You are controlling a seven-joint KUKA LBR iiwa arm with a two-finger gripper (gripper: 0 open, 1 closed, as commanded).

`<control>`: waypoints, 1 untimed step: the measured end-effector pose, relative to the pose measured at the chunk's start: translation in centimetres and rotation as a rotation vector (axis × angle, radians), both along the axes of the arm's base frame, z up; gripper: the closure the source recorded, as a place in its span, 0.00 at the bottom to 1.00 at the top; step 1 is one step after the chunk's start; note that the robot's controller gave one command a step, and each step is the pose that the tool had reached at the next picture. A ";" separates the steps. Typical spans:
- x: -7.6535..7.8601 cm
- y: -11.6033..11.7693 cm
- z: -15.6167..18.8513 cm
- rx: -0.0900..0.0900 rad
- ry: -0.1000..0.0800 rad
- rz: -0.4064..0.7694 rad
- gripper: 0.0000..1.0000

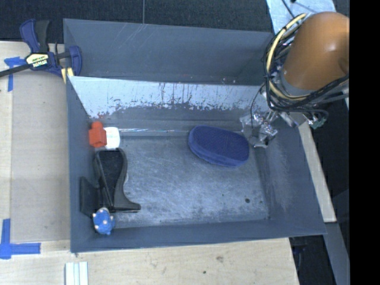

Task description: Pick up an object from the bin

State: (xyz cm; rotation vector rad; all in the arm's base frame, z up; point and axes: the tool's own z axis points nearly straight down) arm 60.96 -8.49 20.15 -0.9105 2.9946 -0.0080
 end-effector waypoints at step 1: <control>-0.2 0.0 -0.6 0.002 0.009 -0.001 0.00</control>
Offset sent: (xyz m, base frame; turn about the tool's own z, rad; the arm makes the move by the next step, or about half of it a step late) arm 0.0000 0.0000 0.0000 0.0000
